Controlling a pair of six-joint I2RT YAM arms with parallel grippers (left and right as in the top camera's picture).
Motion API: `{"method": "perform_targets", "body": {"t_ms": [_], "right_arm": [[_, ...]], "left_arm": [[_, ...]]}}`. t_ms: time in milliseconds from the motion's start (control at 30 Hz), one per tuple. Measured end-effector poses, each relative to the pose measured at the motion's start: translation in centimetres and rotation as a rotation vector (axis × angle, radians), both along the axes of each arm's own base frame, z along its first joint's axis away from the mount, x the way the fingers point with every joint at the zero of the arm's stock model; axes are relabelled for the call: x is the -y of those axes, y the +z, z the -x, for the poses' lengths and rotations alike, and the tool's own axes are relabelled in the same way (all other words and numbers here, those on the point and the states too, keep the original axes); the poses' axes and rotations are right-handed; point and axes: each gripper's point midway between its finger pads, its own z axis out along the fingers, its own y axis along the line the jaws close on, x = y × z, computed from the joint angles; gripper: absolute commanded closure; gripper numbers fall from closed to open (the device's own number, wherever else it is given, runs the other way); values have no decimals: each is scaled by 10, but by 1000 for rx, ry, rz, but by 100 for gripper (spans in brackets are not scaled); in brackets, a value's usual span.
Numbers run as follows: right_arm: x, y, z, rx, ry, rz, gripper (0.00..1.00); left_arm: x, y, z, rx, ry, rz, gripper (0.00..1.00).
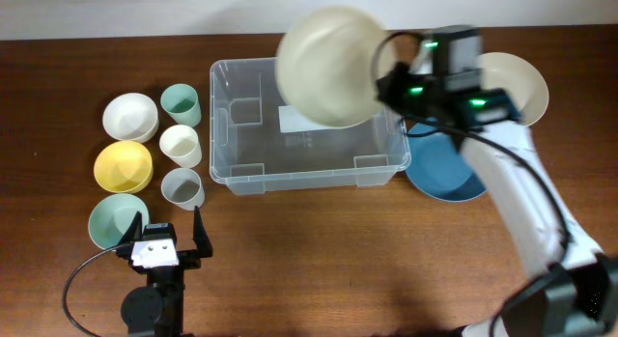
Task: Pack container
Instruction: 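Lift the cream bowl and carry it over the clear container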
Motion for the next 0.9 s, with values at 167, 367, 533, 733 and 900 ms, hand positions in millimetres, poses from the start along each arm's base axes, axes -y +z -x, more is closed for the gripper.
{"method": "perform_targets", "body": {"t_ms": [167, 367, 533, 733, 900], "right_arm": [[-33, -33, -8, -46, 16, 1, 96], [-55, -61, -15, -81, 15, -4, 96], [-77, -69, -15, -77, 34, -17, 96], [-91, -76, -9, -88, 33, 4, 96], [-88, -85, -12, -99, 1, 23, 96]], "left_arm": [[0, 0, 0, 0, 0, 0, 0], [0, 0, 0, 0, 0, 0, 0], [0, 0, 0, 0, 0, 0, 0], [0, 0, 0, 0, 0, 0, 0], [0, 0, 0, 0, 0, 0, 0]]}}
